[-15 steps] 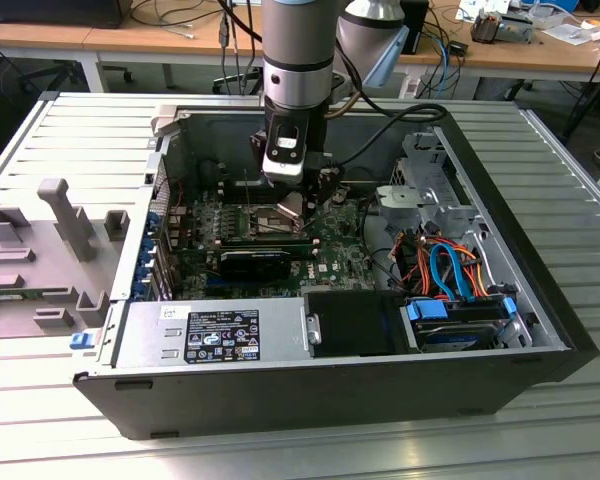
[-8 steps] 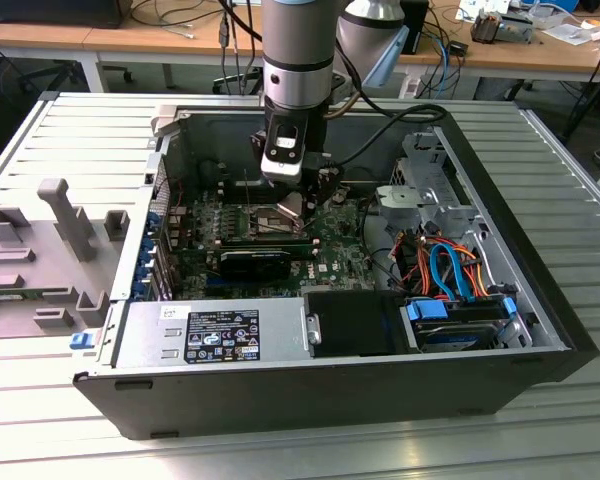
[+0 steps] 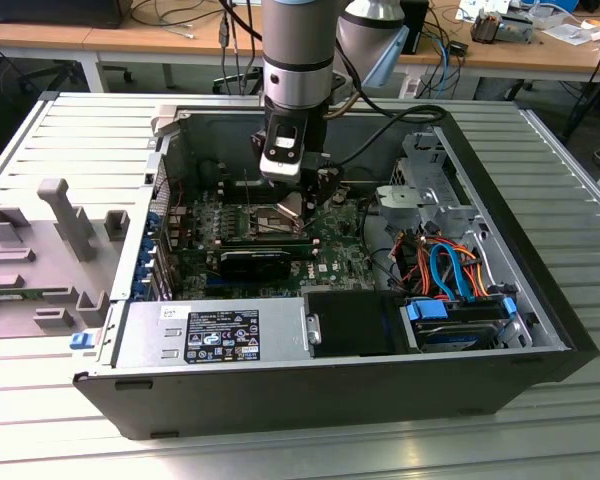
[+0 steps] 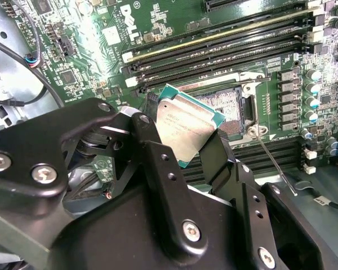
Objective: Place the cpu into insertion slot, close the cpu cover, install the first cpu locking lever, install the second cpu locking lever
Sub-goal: 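Place the cpu into insertion slot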
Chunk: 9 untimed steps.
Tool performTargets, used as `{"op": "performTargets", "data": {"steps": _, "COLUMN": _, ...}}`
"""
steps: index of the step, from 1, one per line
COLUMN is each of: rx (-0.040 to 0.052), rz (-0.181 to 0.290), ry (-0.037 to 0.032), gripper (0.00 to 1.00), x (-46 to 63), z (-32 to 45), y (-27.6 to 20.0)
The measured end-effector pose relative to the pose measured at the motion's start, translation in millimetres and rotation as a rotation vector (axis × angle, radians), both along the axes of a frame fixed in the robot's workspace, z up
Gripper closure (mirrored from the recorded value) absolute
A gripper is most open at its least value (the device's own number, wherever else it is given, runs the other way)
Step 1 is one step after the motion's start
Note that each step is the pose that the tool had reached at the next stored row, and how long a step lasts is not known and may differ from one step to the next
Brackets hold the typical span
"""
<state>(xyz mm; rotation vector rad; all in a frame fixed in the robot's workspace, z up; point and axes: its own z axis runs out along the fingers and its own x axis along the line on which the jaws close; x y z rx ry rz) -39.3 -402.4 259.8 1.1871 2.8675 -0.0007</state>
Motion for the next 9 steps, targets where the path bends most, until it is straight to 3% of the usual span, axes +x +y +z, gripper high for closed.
{"op": "performTargets", "data": {"steps": 9, "rx": -0.0001, "rz": -0.023, "ry": 0.0, "gripper": 0.46, "x": 0.0, "z": 0.0, "y": 0.0}}
